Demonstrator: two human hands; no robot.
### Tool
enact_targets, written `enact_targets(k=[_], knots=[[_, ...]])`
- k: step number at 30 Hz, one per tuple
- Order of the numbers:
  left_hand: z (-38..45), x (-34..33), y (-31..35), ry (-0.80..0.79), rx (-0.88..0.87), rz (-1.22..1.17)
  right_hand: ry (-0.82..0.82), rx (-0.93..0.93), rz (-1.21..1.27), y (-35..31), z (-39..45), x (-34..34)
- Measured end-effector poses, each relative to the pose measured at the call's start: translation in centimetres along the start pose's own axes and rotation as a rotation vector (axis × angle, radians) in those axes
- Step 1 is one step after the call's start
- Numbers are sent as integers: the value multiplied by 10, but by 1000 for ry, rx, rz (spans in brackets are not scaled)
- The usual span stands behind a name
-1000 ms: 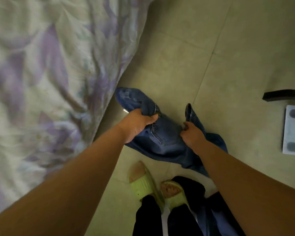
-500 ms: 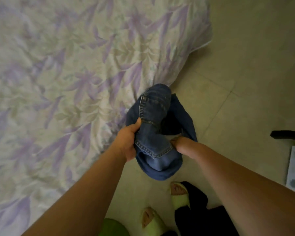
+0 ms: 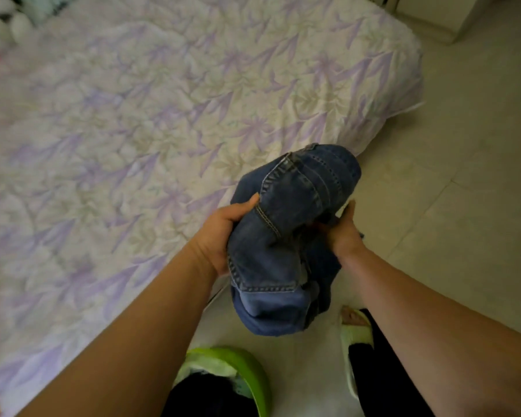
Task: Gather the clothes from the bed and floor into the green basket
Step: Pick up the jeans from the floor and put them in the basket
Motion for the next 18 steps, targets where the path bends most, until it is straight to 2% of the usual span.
enact_targets(k=[2,4,7,12,18], knots=[[-63,14,4,-42,-71,23,-54,125,-42,-29,-35,-15],[-105,22,7,-50,-100,34,-206,145,-137,-59,-64,-33],[-189,37,14,83,-211,64,-412,139,-235,-113,-136,-63],[-280,75,10,404,-267,218,-385,257,-273,-185,-205,-70],[-363,94,-26,542,-193,266,-476,384,-464,-255,-284,-79]])
Point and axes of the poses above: each hand's wrist, its own z-axis towards the middle knuckle, its own x-axis out of the back of the hand, y = z × x, the point moved 5 cm from there along z, towards the middle knuckle, and after that the axes turned 8 degrees about x, right-handed, at the moved point
